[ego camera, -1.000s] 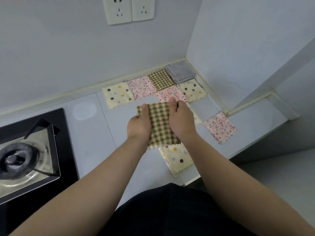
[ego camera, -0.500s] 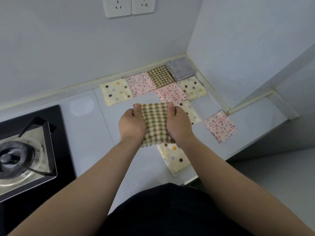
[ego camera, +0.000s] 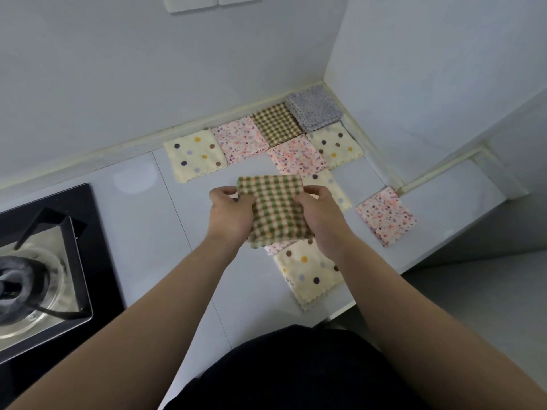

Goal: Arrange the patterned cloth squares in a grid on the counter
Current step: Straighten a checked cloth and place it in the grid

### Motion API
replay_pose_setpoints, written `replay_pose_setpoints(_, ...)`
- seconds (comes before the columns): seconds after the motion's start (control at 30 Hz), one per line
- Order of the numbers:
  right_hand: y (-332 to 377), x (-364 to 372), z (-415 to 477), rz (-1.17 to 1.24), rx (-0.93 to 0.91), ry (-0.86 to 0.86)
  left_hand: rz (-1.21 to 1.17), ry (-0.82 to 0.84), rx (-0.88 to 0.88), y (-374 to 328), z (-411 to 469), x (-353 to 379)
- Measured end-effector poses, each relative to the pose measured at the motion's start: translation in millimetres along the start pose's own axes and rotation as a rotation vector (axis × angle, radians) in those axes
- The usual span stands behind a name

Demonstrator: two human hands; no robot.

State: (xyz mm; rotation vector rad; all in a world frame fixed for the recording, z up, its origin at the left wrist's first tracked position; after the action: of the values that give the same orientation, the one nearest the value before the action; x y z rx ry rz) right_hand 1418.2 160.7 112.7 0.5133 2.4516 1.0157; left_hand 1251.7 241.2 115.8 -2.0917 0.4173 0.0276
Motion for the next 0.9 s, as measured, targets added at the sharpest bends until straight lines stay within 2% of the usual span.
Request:
replay_pose_setpoints(0.1, -2, -7, 10, 0.097, 0.065, 0.055, 0.066, 0.085, 0.038, -4, 12, 3)
replay_pose_setpoints(0.23, -3, -21, 19, 0.07, 0.041, 0.079, 0.259, 0.223, 0.212, -14, 22, 17)
replay_pose_setpoints(0.3, -3, -28, 24, 0.059, 0.013, 0.08, 0.31, 0.258, 0.244, -19, 28, 24)
replay_pose_setpoints(0.47, 14, -46, 37, -0.254, -0.157, 0.039, 0.403, 0.303, 0.264, -29, 50, 41)
replay_pose_setpoints(0.63, 71, -41, 98, -0.437, -0.452, -0.101, 0.384, 0.245, 0.305, -49, 91, 58)
replay_pose_setpoints(0.73, 104, -27, 150, -0.509, -0.653, -0.107, 0.359, 0.156, 0.302, -70, 129, 66)
replay_pose_setpoints(0.9, 142, -14, 233, -0.602, -0.686, -0.086, 0.317, 0.038, 0.265, -98, 196, 82)
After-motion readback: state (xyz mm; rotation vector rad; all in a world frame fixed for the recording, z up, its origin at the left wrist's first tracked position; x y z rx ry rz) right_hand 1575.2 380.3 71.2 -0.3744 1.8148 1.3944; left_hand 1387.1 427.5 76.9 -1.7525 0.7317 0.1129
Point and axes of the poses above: each hand's wrist, its own z-axis towards the middle knuckle, its own x-axis out of the palm, y = z × x, the point moved 5 cm from there along z, towards the middle knuckle, and after that the axes turned 3 degrees about x, right-handed, at the moved point
